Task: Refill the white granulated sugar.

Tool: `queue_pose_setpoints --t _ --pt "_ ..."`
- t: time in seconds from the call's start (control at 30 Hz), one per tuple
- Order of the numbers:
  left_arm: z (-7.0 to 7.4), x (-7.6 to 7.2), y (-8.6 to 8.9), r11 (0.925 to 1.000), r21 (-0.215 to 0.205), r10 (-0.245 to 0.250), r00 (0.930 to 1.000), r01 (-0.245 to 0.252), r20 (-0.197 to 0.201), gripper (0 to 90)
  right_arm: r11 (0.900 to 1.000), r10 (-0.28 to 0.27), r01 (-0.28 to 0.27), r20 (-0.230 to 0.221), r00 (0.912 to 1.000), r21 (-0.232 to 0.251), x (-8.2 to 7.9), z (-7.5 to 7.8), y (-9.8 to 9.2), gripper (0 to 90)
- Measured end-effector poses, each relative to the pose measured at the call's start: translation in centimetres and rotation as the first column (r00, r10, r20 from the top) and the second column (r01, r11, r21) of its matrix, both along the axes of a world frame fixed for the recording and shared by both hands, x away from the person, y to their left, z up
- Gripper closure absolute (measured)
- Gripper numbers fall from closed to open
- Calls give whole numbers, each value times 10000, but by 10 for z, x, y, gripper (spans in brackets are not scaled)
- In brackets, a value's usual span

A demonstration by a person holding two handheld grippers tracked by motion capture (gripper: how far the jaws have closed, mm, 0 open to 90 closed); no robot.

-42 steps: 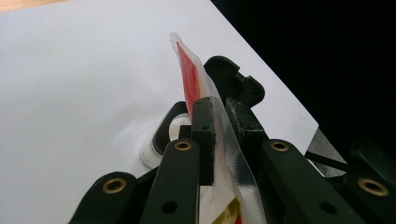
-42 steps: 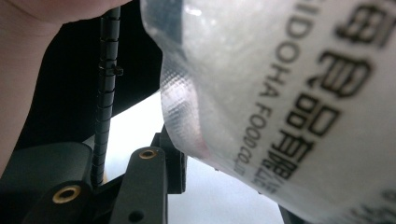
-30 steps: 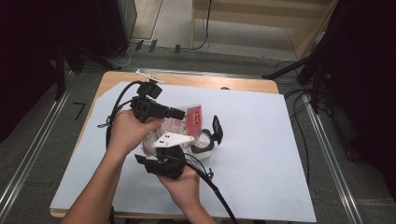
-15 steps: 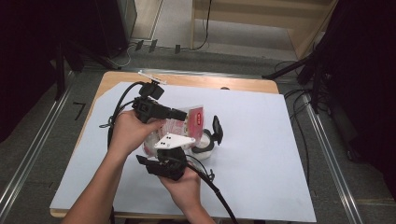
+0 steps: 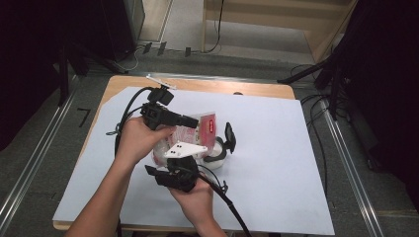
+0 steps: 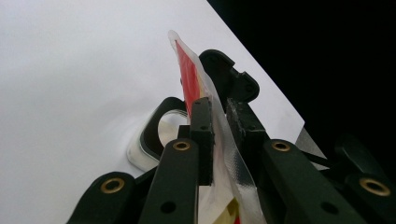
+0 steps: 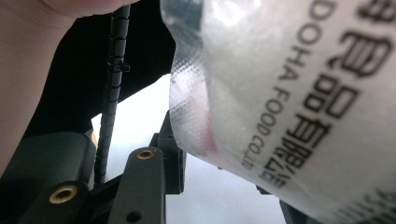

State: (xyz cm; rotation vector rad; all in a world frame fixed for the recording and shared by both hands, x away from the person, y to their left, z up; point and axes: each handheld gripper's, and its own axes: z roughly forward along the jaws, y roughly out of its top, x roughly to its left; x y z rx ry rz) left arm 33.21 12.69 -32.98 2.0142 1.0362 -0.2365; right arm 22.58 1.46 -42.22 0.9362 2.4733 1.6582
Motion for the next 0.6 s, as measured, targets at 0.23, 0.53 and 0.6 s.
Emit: queue_pose_setpoints --t 0.23,0.53,0.6 --pt "-3 3 3 10000 -26 20 10000 -20 -3 821 9999 4 -5 -93 10000 -122 1 1 -1 635" --pt "1 -1 -1 9999 142 -16 9999 14 117 817 10000 -7 6 -160 9999 -77 1 1 0 639" --pt "1 -1 -1 9999 131 63 9998 -65 168 819 10000 -15 13 -166 9999 -97 2 2 1 638"
